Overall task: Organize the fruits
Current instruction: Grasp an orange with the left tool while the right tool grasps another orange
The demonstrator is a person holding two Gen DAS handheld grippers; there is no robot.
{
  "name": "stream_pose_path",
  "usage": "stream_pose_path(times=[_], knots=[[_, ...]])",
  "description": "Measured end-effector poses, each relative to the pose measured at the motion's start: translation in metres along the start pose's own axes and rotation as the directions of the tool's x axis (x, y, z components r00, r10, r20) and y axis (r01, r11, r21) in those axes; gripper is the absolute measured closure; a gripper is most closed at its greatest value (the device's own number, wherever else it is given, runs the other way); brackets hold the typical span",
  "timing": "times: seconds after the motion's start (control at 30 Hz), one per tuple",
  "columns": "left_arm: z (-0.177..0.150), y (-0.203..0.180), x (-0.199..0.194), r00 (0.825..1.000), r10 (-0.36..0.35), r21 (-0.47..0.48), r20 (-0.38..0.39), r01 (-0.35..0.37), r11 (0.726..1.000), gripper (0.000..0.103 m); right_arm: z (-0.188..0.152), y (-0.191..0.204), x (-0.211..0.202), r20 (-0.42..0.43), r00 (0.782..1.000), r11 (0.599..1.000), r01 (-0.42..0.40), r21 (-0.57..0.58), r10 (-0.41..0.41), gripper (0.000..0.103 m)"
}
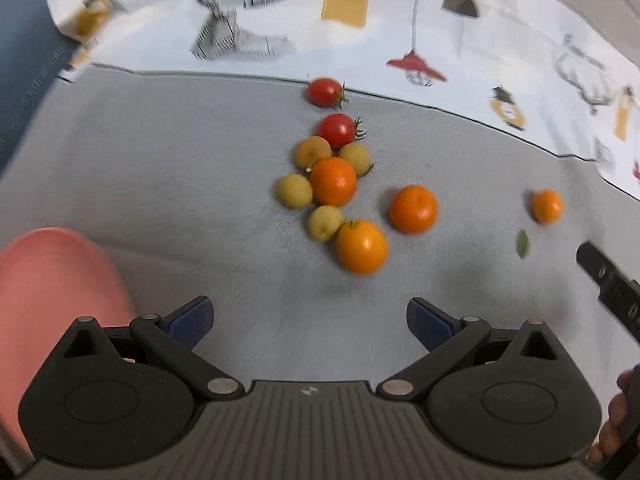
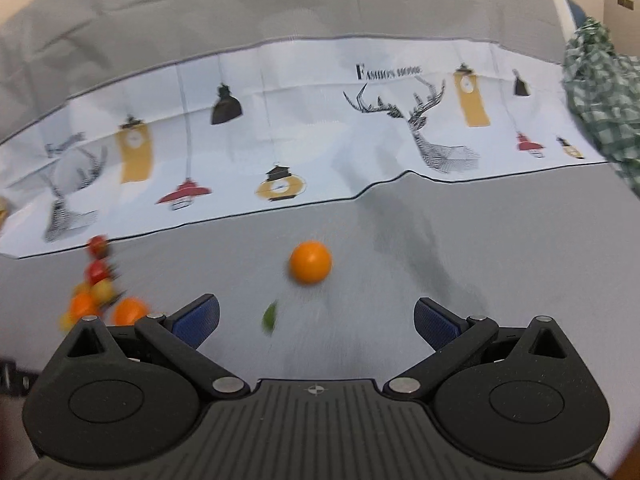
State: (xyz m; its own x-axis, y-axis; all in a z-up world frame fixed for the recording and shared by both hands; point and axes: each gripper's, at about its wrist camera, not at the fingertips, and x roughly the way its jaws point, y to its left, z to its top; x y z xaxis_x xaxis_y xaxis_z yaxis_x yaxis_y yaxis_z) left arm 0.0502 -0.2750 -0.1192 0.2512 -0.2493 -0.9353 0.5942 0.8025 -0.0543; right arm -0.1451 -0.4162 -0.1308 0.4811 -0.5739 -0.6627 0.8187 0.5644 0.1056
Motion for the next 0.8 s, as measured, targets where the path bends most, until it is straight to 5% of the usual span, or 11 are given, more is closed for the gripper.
stream_pose_path(times=[0.27,0.5,0.53,0.57,0.63,0.8], knots=[[0.032,-0.003,0.062,0.998,0.048,-0.124,-0.050,-0.054,0.991,0.000,0.009,0.002,0.116,-0.110,0.993,0.998,0.042,-0.041,-0.047,0.001],[0.035,-0.011,0.064,0.998,0.047,-0.099,-0.041,-0.050,0.994,0.001,-0.001,0.004,0.123,-0.021,0.997,0.995,0.066,-0.072,-0.068,0.001],[0.035,-0.008,0.061,0.999,0.036,-0.127,-0.025,-0.039,0.991,0.011,0.000,0.004,0.122,-0.021,0.998,0.995,0.064,-0.076,-0.066,0.002],[0.033,-0.007,0.057,1.000,0.026,-0.155,-0.009,-0.027,0.988,0.032,0.000,0.003,0.121,-0.022,0.998,0.995,0.061,-0.078,-0.063,0.006],[0.033,-0.002,0.050,1.000,-0.023,-0.184,-0.004,0.021,0.983,0.057,-0.001,0.002,0.111,-0.006,0.998,0.995,0.055,-0.083,-0.056,0.059],[0.027,0.007,0.031,0.996,-0.091,-0.193,0.005,0.090,0.977,0.070,-0.001,0.002,0.095,-0.048,0.998,0.997,0.038,-0.068,-0.041,0.065]])
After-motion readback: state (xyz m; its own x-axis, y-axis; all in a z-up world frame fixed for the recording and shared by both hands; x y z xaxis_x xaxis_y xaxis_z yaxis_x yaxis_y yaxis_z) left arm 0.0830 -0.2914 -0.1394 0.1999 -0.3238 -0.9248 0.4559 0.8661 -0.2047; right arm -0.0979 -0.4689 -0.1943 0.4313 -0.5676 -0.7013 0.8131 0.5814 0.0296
